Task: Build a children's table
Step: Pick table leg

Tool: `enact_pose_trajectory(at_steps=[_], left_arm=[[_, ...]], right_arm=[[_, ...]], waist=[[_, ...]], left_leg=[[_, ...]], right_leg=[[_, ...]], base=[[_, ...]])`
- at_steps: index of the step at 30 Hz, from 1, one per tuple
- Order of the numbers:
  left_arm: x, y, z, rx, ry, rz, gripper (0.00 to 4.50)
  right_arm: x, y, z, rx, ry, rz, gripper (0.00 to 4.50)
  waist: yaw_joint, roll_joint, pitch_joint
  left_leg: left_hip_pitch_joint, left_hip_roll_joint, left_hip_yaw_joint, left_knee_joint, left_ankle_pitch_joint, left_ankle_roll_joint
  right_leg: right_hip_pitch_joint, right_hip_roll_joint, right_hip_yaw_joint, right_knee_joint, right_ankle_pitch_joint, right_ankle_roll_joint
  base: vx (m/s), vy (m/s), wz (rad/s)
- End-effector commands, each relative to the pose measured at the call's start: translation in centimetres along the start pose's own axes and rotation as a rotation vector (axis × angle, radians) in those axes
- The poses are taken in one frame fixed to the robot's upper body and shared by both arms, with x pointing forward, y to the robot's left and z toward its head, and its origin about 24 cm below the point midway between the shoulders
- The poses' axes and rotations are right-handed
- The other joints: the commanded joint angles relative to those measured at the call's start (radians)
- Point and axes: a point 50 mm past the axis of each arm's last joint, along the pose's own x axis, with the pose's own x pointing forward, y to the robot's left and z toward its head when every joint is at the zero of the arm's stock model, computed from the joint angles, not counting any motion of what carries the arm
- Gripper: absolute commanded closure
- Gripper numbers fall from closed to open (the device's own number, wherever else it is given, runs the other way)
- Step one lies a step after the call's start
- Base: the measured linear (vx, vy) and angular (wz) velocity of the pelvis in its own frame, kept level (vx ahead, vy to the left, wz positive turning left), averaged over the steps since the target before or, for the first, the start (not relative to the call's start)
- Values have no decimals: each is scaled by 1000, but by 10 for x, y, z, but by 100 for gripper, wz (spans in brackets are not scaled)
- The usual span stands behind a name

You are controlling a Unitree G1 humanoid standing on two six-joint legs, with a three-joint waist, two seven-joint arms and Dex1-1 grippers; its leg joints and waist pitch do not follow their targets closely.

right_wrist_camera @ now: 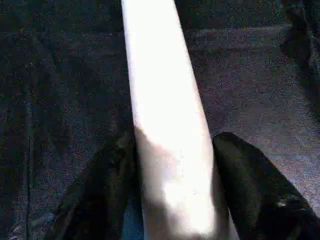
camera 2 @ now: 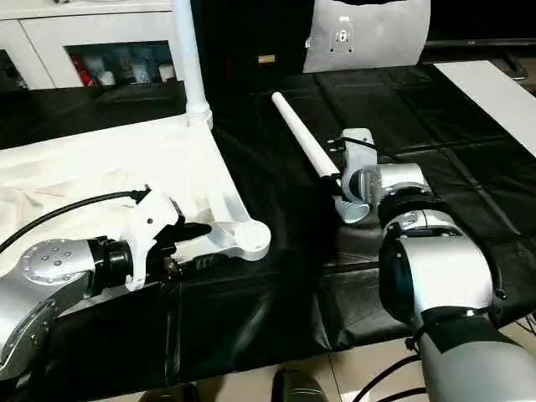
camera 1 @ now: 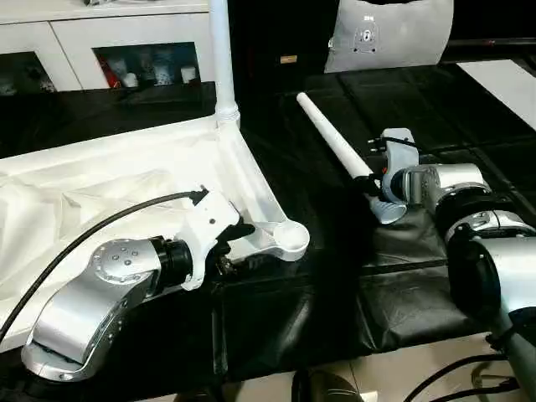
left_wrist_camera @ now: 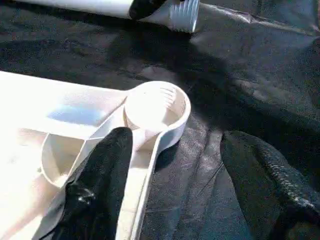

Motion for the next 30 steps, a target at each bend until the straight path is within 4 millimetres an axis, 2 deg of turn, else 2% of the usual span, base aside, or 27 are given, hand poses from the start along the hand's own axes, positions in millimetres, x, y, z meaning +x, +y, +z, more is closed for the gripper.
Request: enact_pose_trajectory(at_steps=[1, 4, 6, 7, 8, 9, 10, 12, 13, 16, 17, 18, 19, 20, 22, 23, 24, 25, 26, 27, 28, 29, 30], left_arm=[[-1, 0, 4, 17, -2, -6, 101], [0, 1, 4, 15, -3, -2, 81], [1, 2, 4, 13, -9, 6, 65], [1, 2, 4, 13, -9, 6, 60], [1, 2, 4, 9, -17, 14, 55], [1, 3, 4, 7, -19, 16, 47], [1, 3, 4, 6, -25, 23, 29], [1, 4, 3, 3, -27, 31, 20], [1, 7, 3, -6, -35, 55, 20], [4, 18, 7, -33, -75, 150, 20], [7, 27, 13, -62, -131, 236, 20], [7, 27, 13, -62, -131, 236, 20], [8, 33, 20, -99, -186, 276, 20], [11, 39, 29, -142, -248, 307, 4], [13, 40, 35, -159, -283, 312, 0], [14, 40, 38, -166, -300, 312, 0], [17, 41, 46, -180, -345, 297, 0], [18, 42, 51, -188, -374, 288, 0], [20, 43, 60, -216, -429, 272, 0], [22, 45, 69, -242, -479, 259, 0], [22, 45, 69, -242, -479, 259, 0], [23, 47, 78, -281, -536, 242, 0], [24, 49, 84, -310, -573, 231, 0]], right_arm=[[0, -4, -5, 2, 33, -7, 215], [0, -3, -4, -5, 28, -4, 239], [0, -3, -4, -5, 28, -1, 253], [0, -3, -4, -5, 28, -1, 256], [0, -3, -5, 3, 23, 6, 258], [1, -3, -5, 7, 20, 10, 260], [1, -3, -5, 17, 13, 14, 262], [1, -3, -4, 23, 3, 15, 263], [0, -3, 0, 31, -36, 22, 263], [-4, -2, 19, 23, -224, 65, 264], [-10, 3, 35, 62, -366, 159, 264], [-10, 3, 35, 62, -366, 159, 264], [-14, 10, 43, 191, -442, 288, 264], [-20, 18, 51, 311, -533, 456, 264], [-23, 23, 52, 327, -580, 549, 264], [-25, 26, 52, 328, -602, 590, 264], [-31, 34, 53, 347, -667, 722, 264], [-36, 38, 52, 363, -706, 804, 264], [-46, 44, 50, 395, -757, 930, 264], [-54, 50, 46, 398, -791, 1031, 264], [-54, 50, 46, 398, -791, 1031, 264], [-61, 55, 39, 388, -797, 1123, 264], [-65, 59, 33, 380, -797, 1182, 264]], waist=[[4, 11, -70], [5, 9, -71], [4, 13, -77], [4, 12, -76], [5, 16, -80], [5, 14, -79], [6, 15, -82], [6, 14, -81], [7, 17, -84], [8, 14, -88], [9, 14, -88], [10, 15, -88], [12, 18, -90], [10, 17, -91], [15, 17, -92], [16, 15, -93], [18, 10, -95], [24, 10, -92], [31, 16, -101], [36, 17, -102], [42, 17, -101], [45, 17, -104], [54, 16, -105]], left_leg=[[1, 26, -5, -59, -199, 48], [1, 27, -5, -60, -202, 45], [0, 26, -4, -57, -188, 45], [-1, 26, -4, -58, -188, 45], [1, 26, -4, -56, -186, 45], [-1, 26, -3, -56, -185, 47], [-1, 26, -4, -56, -182, 48], [-1, 26, -4, -56, -184, 48], [0, 26, -4, -55, -184, 47], [-4, 26, -2, -52, -176, 53], [-3, 26, -2, -51, -174, 58], [-2, 25, 1, -49, -173, 69], [-3, 26, -1, -49, -161, 73], [-4, 24, 2, -48, -160, 91], [-8, 27, -1, -49, -142, 114], [-9, 28, -2, -49, -129, 126], [-8, 27, 0, -48, -121, 134], [-8, 22, 4, -48, -115, 145], [-1, 34, -1, -47, -86, 151], [-4, 30, 0, -47, -58, 165], [-1, 31, 2, -47, -55, 175], [-4, 37, -2, -49, -40, 176], [-1, 36, -2, -47, -47, 165]], right_leg=[[67, -63, 39, -76, -362, -204], [68, -63, 39, -76, -362, -204], [71, -62, 39, -73, -337, -212], [71, -62, 39, -73, -337, -212], [72, -63, 39, -72, -333, -215], [72, -62, 39, -73, -327, -217], [73, -63, 39, -71, -320, -220], [73, -62, 38, -72, -322, -222], [73, -63, 38, -71, -320, -222], [76, -64, 38, -72, -309, -220], [75, -64, 38, -71, -303, -222], [76, -62, 38, -75, -297, -220], [79, -62, 38, -71, -284, -224], [81, -59, 38, -72, -267, -226], [85, -61, 36, -67, -238, -236], [85, -63, 33, -70, -239, -240], [84, -63, 34, -72, -244, -245], [87, -60, 36, -79, -245, -232], [82, -65, 36, -69, -213, -239], [85, -59, 35, -68, -176, -244], [83, -57, 35, -74, -165, -239], [83, -59, 32, -67, -152, -253], [84, -61, 31, -69, -173, -243]], base=[[0, 0, 0], [0, 0, 0], [0, 0, 0], [0, 0, 0], [0, 0, 0], [0, 0, 0], [0, 0, 0], [0, 0, 0], [0, 0, 0], [0, 0, 0], [0, 0, 0], [0, 0, 0], [0, 0, 0], [0, 0, 0], [0, 0, 0], [0, 0, 0], [0, 0, 0], [0, 0, 0], [0, 0, 0], [0, 0, 0], [0, 0, 0], [0, 0, 0], [0, 0, 0]])
